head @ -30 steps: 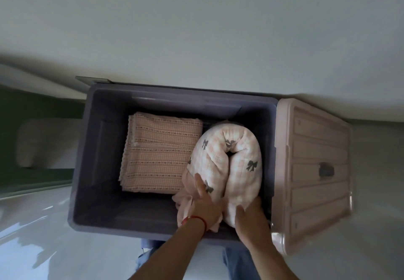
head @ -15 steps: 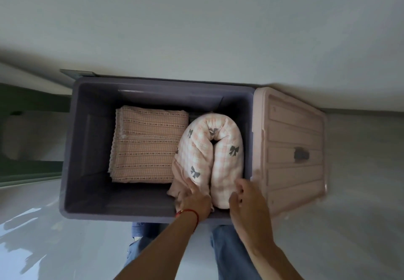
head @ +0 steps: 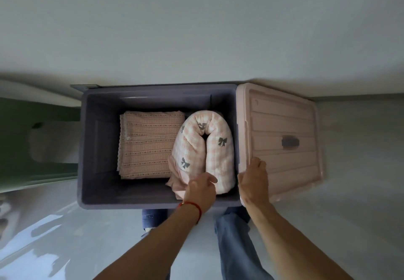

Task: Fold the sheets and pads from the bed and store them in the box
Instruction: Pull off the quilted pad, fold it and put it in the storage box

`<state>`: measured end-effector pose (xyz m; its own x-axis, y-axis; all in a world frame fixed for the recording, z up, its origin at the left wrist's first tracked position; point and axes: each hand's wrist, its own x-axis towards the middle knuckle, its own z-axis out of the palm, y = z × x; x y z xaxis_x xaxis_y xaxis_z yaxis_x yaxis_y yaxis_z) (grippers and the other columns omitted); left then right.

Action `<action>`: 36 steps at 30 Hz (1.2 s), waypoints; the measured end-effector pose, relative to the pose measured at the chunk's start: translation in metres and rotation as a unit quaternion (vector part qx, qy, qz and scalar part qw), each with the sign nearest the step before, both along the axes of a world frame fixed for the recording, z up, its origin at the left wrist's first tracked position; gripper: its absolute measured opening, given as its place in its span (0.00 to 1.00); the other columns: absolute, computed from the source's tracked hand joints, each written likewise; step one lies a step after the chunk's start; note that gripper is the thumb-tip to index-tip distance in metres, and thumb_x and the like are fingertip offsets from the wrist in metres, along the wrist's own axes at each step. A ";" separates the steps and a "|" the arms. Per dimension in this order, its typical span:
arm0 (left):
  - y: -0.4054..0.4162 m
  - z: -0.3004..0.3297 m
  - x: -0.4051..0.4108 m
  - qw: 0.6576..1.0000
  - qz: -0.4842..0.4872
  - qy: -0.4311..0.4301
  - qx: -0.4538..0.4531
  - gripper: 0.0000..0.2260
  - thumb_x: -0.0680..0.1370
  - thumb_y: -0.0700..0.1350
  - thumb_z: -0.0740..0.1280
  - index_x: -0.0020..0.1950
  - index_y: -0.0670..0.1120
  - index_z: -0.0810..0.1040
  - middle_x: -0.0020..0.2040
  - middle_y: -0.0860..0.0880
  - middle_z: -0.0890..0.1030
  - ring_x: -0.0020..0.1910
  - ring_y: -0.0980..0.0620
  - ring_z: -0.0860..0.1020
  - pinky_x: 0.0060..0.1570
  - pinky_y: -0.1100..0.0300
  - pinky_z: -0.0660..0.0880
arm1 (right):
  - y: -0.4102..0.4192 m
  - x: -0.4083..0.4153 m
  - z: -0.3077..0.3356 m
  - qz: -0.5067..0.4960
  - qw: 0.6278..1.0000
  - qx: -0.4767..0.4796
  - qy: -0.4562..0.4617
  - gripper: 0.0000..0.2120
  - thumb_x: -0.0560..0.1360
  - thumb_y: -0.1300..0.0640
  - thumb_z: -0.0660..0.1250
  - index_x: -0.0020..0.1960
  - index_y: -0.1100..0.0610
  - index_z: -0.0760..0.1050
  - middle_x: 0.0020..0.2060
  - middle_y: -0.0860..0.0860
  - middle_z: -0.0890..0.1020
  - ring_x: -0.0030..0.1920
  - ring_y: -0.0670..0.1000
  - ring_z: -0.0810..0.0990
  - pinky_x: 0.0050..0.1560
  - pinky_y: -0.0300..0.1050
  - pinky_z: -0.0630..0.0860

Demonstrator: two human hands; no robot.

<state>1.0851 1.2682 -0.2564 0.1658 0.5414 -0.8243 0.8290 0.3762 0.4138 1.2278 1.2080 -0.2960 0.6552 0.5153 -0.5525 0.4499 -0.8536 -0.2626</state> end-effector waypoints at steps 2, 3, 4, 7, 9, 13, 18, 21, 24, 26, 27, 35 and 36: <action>-0.002 0.006 0.026 0.998 0.035 -0.042 -0.029 0.12 0.81 0.44 0.63 0.63 0.50 0.79 0.57 0.50 0.82 0.49 0.52 0.79 0.46 0.61 0.78 | -0.003 -0.001 0.006 -0.001 1.000 -0.003 0.010 0.18 0.76 0.62 0.73 0.61 0.63 0.69 0.56 0.60 0.76 0.51 0.60 0.80 0.52 0.53 0.79; -0.002 0.010 0.041 0.996 0.045 -0.061 -0.046 0.15 0.81 0.48 0.64 0.67 0.51 0.77 0.61 0.50 0.80 0.53 0.51 0.79 0.49 0.62 0.77 | -0.008 -0.001 0.013 0.001 1.000 0.011 0.016 0.17 0.76 0.61 0.73 0.60 0.62 0.69 0.55 0.59 0.76 0.51 0.59 0.80 0.52 0.53 0.80; 0.000 0.010 0.053 0.993 0.057 -0.079 -0.067 0.17 0.80 0.52 0.66 0.70 0.52 0.74 0.62 0.49 0.80 0.56 0.50 0.79 0.53 0.59 0.78 | -0.012 -0.002 0.020 0.013 0.999 0.038 0.019 0.16 0.76 0.60 0.72 0.60 0.61 0.70 0.54 0.57 0.77 0.50 0.58 0.80 0.51 0.52 0.80; 0.012 0.023 0.081 0.985 0.079 -0.114 -0.103 0.21 0.76 0.58 0.70 0.64 0.55 0.66 0.57 0.48 0.81 0.53 0.46 0.82 0.51 0.52 0.81 | -0.025 -0.011 0.050 0.069 0.992 0.100 0.028 0.17 0.76 0.55 0.74 0.59 0.59 0.73 0.50 0.54 0.77 0.46 0.56 0.81 0.48 0.55 0.80; 0.015 0.034 0.087 0.991 0.078 -0.086 -0.061 0.23 0.75 0.55 0.72 0.63 0.51 0.65 0.55 0.47 0.80 0.52 0.47 0.81 0.51 0.53 0.80 | -0.032 -0.021 0.068 0.083 0.988 0.126 0.044 0.18 0.75 0.53 0.75 0.59 0.59 0.74 0.49 0.53 0.78 0.46 0.56 0.81 0.48 0.57 0.80; 0.023 0.066 0.064 0.990 0.107 -0.095 -0.009 0.19 0.73 0.46 0.70 0.62 0.53 0.69 0.51 0.49 0.81 0.51 0.49 0.81 0.53 0.50 0.80 | -0.045 -0.022 0.103 0.062 0.958 0.208 0.187 0.22 0.78 0.44 0.71 0.66 0.52 0.72 0.54 0.45 0.77 0.51 0.44 0.80 0.54 0.41 0.79; 0.050 0.097 0.000 0.979 0.143 -0.143 0.004 0.14 0.73 0.42 0.73 0.56 0.54 0.76 0.53 0.50 0.84 0.53 0.47 0.83 0.54 0.47 0.82 | -0.052 0.002 0.120 0.004 0.960 0.207 0.188 0.23 0.79 0.39 0.63 0.70 0.48 0.71 0.59 0.44 0.75 0.53 0.41 0.78 0.54 0.35 0.74; 0.073 0.110 -0.041 0.980 0.163 -0.113 0.033 0.16 0.74 0.41 0.73 0.58 0.54 0.74 0.53 0.51 0.82 0.53 0.49 0.82 0.52 0.47 0.82 | -0.051 0.023 0.102 -0.015 0.976 0.148 0.161 0.20 0.81 0.52 0.67 0.71 0.55 0.72 0.64 0.53 0.75 0.58 0.50 0.77 0.60 0.45 0.74; 0.097 0.123 -0.080 0.973 0.182 -0.131 0.044 0.17 0.77 0.38 0.71 0.63 0.52 0.73 0.56 0.49 0.81 0.54 0.48 0.81 0.46 0.52 0.82 | -0.049 0.041 0.080 0.002 0.992 0.087 0.093 0.25 0.81 0.55 0.68 0.76 0.59 0.68 0.71 0.59 0.72 0.71 0.59 0.71 0.71 0.56 0.70; 0.112 0.124 -0.110 0.968 0.208 -0.114 0.081 0.15 0.78 0.39 0.71 0.61 0.51 0.72 0.56 0.47 0.80 0.54 0.45 0.81 0.50 0.46 0.82 | -0.043 0.047 0.064 0.018 0.996 0.028 0.081 0.30 0.81 0.52 0.66 0.79 0.56 0.62 0.75 0.60 0.67 0.74 0.63 0.67 0.72 0.60 0.68; 0.119 0.123 -0.121 0.969 0.206 -0.093 0.102 0.15 0.78 0.41 0.71 0.61 0.51 0.70 0.55 0.47 0.79 0.53 0.45 0.81 0.51 0.43 0.82 | -0.041 0.051 0.058 0.014 0.996 0.004 0.087 0.32 0.81 0.49 0.66 0.81 0.53 0.58 0.75 0.61 0.65 0.73 0.65 0.67 0.71 0.63 0.70; 0.147 0.077 -0.195 0.960 0.214 0.022 0.179 0.13 0.76 0.47 0.68 0.60 0.53 0.77 0.49 0.51 0.82 0.48 0.47 0.82 0.51 0.44 0.81 | -0.004 0.055 0.029 -0.054 0.990 -0.037 0.129 0.44 0.81 0.50 0.68 0.84 0.53 0.42 0.81 0.62 0.56 0.76 0.67 0.65 0.74 0.62 0.67; 0.148 0.074 -0.199 0.959 0.219 0.035 0.177 0.11 0.76 0.46 0.67 0.59 0.52 0.78 0.48 0.52 0.82 0.47 0.47 0.81 0.49 0.47 0.81 | 0.002 0.054 0.029 -0.074 0.988 -0.033 0.129 0.44 0.81 0.52 0.69 0.84 0.56 0.41 0.81 0.61 0.55 0.78 0.65 0.63 0.76 0.57 0.63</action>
